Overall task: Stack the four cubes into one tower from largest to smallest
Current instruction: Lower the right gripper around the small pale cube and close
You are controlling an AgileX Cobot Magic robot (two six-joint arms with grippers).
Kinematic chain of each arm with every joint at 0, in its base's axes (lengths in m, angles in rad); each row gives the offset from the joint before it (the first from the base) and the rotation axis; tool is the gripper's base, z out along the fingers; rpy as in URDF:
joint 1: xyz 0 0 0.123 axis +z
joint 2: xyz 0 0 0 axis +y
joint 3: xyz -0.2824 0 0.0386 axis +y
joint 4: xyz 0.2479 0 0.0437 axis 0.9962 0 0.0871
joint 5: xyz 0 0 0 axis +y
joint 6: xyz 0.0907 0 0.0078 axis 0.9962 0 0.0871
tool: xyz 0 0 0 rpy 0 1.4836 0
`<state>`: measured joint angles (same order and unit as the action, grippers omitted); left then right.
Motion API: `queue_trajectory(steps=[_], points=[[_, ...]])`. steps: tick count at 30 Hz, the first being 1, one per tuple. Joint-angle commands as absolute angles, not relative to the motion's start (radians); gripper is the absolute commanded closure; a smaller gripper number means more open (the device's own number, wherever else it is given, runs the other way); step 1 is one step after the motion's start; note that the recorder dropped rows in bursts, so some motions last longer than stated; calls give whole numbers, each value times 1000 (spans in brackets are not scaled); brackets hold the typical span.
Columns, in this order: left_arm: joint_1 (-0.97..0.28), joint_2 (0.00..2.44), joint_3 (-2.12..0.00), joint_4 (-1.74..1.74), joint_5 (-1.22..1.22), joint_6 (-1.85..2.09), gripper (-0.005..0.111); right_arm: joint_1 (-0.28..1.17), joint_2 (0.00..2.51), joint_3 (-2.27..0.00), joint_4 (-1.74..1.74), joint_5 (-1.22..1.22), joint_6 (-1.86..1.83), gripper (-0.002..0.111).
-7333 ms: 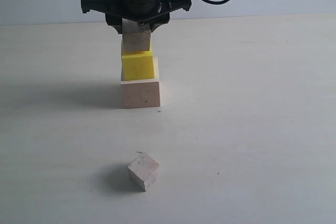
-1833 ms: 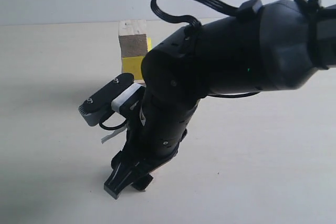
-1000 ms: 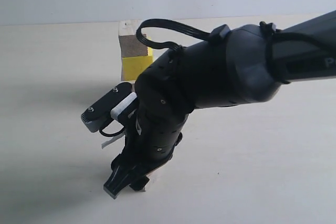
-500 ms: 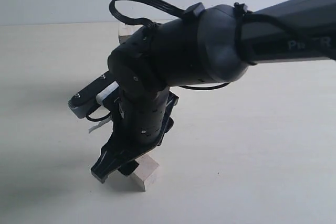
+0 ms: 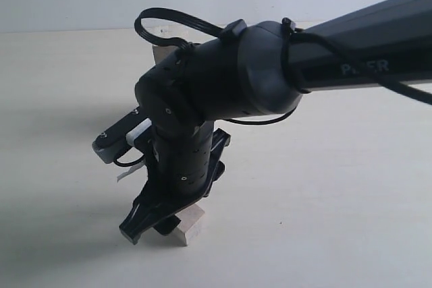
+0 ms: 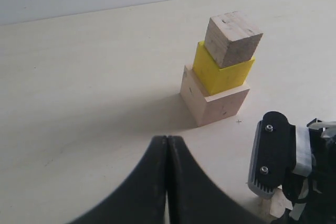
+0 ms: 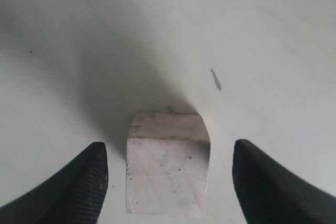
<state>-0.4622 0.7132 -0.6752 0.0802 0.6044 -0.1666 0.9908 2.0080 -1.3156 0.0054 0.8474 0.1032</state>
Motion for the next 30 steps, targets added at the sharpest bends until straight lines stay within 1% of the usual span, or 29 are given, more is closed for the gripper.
queue_trajectory(steps=[1, 30], points=[[-464, 717, -672, 69, 602, -161, 107, 992, 2030, -1323, 11, 832, 105, 44], [-464, 717, -672, 69, 602, -159, 107, 992, 2067, -1323, 24, 819, 98, 45]])
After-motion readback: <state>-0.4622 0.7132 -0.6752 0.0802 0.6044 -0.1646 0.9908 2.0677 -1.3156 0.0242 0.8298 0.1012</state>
